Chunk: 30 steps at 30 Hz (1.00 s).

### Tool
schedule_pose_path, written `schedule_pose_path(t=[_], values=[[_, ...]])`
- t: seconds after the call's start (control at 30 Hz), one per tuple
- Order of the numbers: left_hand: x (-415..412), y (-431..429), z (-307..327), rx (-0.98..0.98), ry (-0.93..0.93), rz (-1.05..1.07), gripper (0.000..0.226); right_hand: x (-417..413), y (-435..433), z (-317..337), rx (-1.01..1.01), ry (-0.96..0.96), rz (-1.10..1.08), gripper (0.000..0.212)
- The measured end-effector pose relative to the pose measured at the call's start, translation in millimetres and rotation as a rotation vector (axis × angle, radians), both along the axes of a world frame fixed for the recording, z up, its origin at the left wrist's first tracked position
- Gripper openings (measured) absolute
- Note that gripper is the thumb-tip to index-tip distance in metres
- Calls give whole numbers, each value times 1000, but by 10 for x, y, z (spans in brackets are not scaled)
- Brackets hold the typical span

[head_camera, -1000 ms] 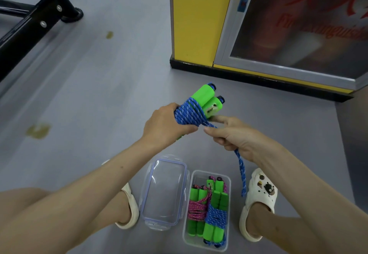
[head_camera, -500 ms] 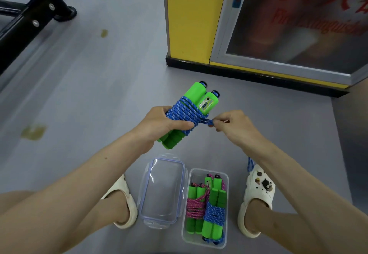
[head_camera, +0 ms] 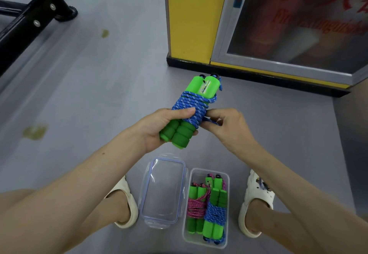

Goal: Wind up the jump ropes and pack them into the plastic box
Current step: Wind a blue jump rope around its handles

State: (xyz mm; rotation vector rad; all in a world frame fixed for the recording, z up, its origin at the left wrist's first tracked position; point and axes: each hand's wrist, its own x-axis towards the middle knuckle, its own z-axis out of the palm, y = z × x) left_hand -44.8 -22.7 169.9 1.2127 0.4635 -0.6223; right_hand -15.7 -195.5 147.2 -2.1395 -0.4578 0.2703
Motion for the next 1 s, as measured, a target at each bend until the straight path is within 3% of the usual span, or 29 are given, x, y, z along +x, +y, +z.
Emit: schedule_pose_path(t=[0.2,0.37,0.5,0.57,0.7,0.8,1.0], values=[[-19,23,19,-5,44,-27,32,6,-31,92,-611,-346,234,31],[-3,31,9,-6,47,-46,33,-46,-36,14,-640,-642,238,14],[6,21,-8,3,37,-55,33,-66,-28,17,-711,-631,193,22],[9,12,-18,-2,35,-60,32,-63,-10,6,-654,-465,187,31],[5,-1,-21,12,-10,-83,33,5,-16,107,-210,99,92,26],[-5,-15,-17,54,-46,-100,40,6,-26,117,-66,421,-3,32],[34,-7,-74,219,-158,-38,67,64,-16,148,268,738,-103,15]])
